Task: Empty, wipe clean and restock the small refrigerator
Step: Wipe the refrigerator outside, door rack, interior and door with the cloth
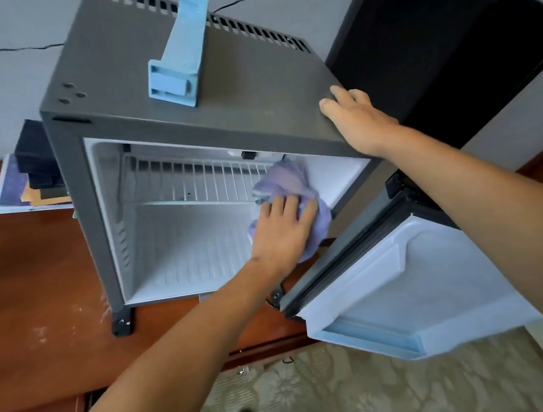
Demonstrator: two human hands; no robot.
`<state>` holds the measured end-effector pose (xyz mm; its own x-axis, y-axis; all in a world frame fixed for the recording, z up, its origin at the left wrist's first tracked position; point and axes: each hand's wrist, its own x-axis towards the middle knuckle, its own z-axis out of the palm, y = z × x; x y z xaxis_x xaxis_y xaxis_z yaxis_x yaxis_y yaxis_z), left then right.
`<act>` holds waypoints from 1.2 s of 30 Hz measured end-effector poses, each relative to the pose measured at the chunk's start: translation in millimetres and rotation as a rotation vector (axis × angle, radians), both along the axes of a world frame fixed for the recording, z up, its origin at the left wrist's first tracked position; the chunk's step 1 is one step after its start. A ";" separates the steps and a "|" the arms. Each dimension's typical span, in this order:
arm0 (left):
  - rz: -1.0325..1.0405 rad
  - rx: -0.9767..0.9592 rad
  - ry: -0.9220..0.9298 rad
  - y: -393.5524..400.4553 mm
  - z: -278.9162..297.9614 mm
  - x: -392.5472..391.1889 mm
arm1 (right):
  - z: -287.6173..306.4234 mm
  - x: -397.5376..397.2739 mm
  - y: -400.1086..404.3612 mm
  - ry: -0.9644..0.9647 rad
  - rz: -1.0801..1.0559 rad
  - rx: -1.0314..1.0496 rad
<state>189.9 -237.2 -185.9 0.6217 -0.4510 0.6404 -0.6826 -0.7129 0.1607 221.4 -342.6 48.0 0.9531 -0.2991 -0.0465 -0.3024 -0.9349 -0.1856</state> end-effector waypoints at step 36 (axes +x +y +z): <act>-0.089 -0.386 0.903 91.7 -107.6 -25.4 | -141.4 -148.3 89.3 -0.944 0.386 0.106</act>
<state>164.5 -145.4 -293.5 0.9235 -0.3798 0.0547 -0.2375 -0.4540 0.8587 73.2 -253.4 -93.4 0.6450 -0.0021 0.7642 0.3276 -0.9027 -0.2790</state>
